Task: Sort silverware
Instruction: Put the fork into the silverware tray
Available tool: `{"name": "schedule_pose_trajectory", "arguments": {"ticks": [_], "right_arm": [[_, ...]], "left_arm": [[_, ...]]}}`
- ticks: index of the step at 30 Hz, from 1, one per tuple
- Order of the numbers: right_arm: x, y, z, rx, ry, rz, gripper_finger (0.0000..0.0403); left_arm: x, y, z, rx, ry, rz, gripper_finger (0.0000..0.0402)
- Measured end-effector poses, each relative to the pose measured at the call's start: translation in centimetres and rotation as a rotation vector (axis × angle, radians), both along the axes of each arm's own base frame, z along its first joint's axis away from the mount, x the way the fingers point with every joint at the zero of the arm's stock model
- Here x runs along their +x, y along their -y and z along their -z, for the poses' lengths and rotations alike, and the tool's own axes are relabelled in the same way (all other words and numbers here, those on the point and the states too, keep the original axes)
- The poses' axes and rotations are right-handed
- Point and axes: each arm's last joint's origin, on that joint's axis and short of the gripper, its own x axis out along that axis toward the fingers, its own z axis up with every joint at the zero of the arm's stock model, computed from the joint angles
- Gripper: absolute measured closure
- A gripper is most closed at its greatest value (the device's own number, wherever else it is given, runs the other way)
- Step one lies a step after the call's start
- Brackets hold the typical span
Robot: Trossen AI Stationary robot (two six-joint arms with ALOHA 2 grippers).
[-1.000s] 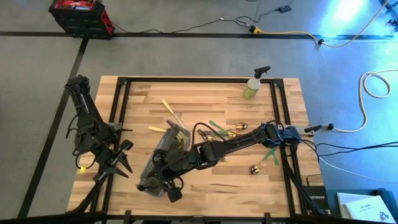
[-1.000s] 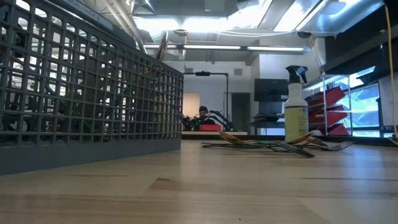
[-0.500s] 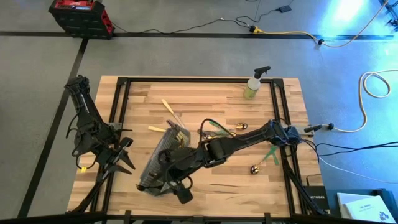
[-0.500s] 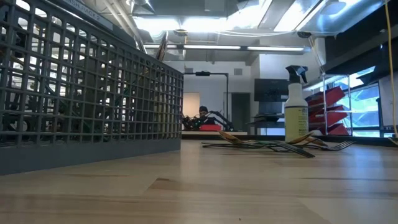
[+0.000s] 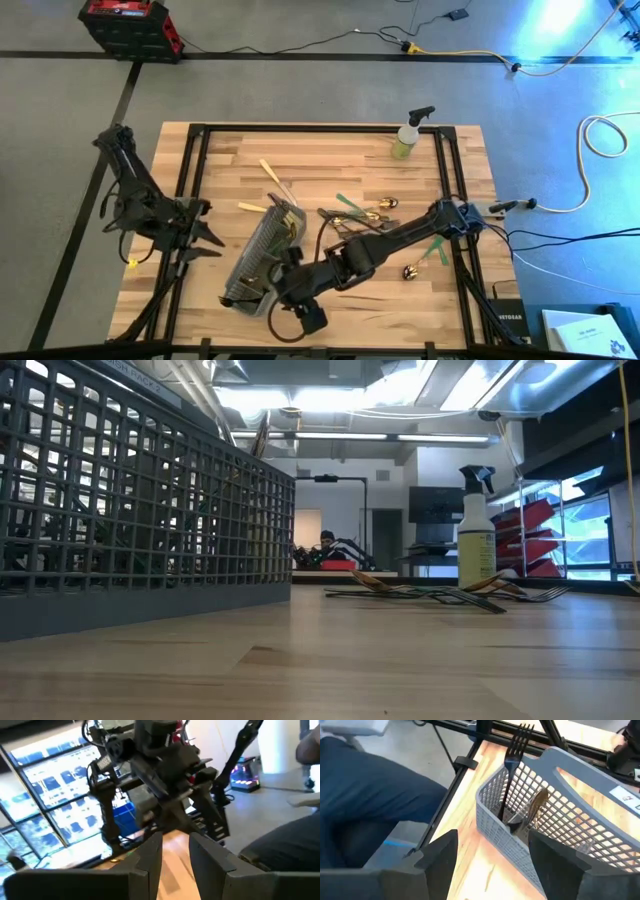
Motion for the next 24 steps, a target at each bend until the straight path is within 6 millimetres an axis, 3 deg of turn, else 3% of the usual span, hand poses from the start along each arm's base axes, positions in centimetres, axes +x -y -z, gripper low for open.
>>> {"name": "schedule_pose_trajectory", "arguments": {"ticks": [7,15,24], "right_arm": [[-0.6,-0.3,0.9,0.007,-0.097,0.031,0.0178],[-3.6,-0.9,2.6,-0.067,-0.391,0.127,0.0178],[-6.7,-4.0,3.5,-0.247,-0.384,0.303,0.0178]], "left_arm": [[3.2,1.0,0.8,0.181,-0.061,-0.021,0.0320],[6.4,2.7,-2.4,0.253,-0.112,0.033,0.0320],[12.0,5.8,-2.1,0.385,-0.203,0.109,0.0320]]}}
